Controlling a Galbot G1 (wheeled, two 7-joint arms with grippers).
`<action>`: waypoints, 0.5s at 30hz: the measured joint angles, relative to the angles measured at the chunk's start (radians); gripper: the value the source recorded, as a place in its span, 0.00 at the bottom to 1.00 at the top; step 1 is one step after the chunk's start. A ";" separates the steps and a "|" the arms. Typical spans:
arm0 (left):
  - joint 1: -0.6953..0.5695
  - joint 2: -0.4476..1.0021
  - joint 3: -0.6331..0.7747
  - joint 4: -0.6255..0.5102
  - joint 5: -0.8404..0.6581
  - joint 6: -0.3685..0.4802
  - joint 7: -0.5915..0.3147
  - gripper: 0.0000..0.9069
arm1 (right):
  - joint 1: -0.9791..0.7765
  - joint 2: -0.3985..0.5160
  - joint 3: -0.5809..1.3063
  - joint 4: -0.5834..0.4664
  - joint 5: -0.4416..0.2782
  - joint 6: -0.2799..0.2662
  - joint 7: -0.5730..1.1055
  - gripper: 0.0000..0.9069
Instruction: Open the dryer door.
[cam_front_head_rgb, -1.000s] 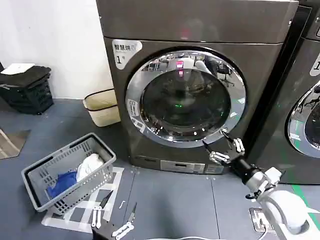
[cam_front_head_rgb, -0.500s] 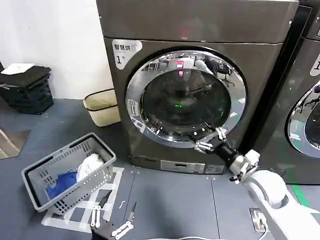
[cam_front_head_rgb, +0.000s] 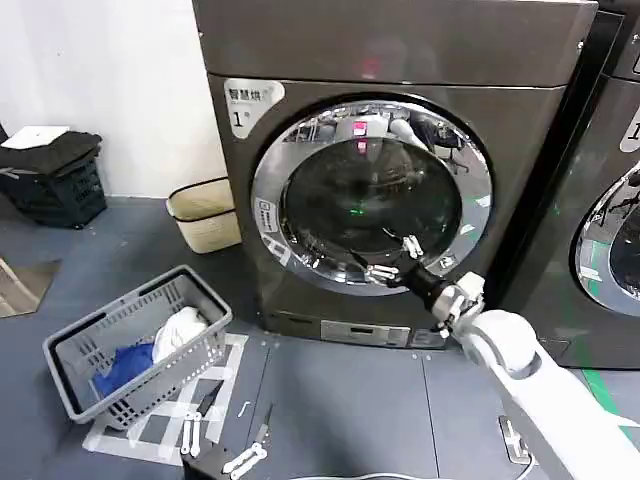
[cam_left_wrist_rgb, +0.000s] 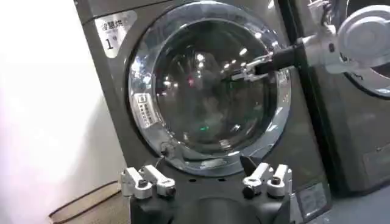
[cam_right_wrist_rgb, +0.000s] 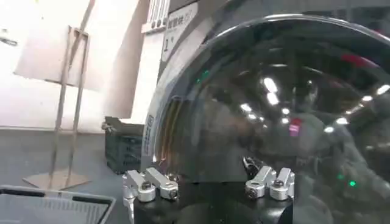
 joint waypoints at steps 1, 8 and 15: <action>0.000 -0.001 0.000 0.000 0.000 0.000 0.000 1.00 | 0.011 0.003 -0.009 -0.006 0.002 -0.001 0.000 1.00; 0.001 -0.003 -0.001 -0.002 0.004 -0.001 0.001 1.00 | 0.068 0.024 -0.060 -0.038 0.003 -0.003 0.000 1.00; 0.003 -0.004 -0.002 -0.003 0.006 -0.001 0.001 1.00 | 0.120 0.054 -0.110 -0.075 0.002 -0.006 0.000 1.00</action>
